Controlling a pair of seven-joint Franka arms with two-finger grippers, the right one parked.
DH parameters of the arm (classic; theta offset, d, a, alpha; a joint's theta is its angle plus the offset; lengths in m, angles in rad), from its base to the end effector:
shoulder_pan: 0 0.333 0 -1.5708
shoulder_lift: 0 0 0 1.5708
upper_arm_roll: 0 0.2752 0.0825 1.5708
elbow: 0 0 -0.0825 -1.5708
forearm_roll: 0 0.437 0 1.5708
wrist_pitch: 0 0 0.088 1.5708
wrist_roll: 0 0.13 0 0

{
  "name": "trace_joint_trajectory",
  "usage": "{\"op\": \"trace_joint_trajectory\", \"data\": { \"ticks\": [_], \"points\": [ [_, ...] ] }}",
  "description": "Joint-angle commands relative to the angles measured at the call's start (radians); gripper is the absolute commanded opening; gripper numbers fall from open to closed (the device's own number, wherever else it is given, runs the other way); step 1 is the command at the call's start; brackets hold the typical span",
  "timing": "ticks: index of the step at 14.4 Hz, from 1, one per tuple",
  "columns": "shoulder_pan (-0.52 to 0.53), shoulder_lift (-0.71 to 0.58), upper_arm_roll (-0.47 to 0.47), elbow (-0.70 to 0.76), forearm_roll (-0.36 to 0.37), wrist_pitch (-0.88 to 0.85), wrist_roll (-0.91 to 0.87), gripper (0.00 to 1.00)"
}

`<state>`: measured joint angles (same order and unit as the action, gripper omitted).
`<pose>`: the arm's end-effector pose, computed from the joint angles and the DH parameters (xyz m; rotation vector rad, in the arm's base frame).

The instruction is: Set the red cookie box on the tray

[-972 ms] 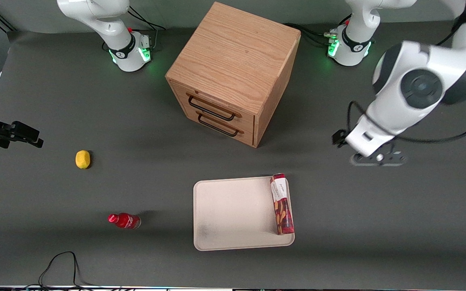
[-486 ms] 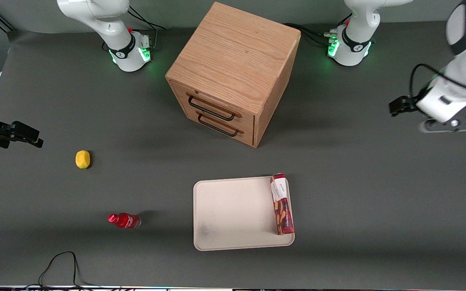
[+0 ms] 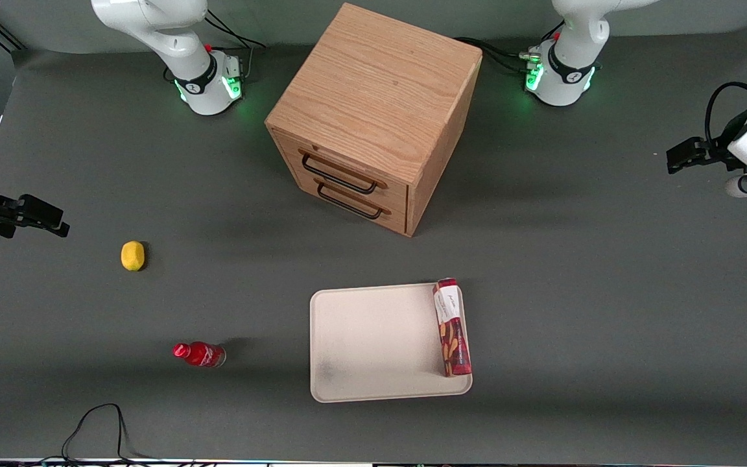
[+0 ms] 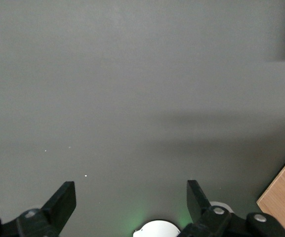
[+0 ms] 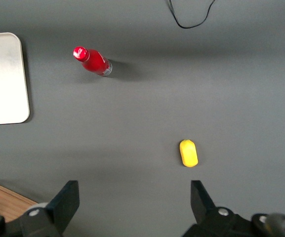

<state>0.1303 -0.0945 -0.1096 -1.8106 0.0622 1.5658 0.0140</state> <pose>0.5679 0.0185 0.4914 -3.0630 -0.0055 0.2335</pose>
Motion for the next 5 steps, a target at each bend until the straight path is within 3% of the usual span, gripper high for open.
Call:
{"op": "trace_joint_trajectory", "data": {
  "ticks": [1,5],
  "points": [
    [-0.107,0.022,0.080,0.046,-0.002,-0.049,-0.015,1.00],
    [-0.124,0.050,0.087,0.089,0.005,-0.078,-0.066,1.00]
  ]
}}
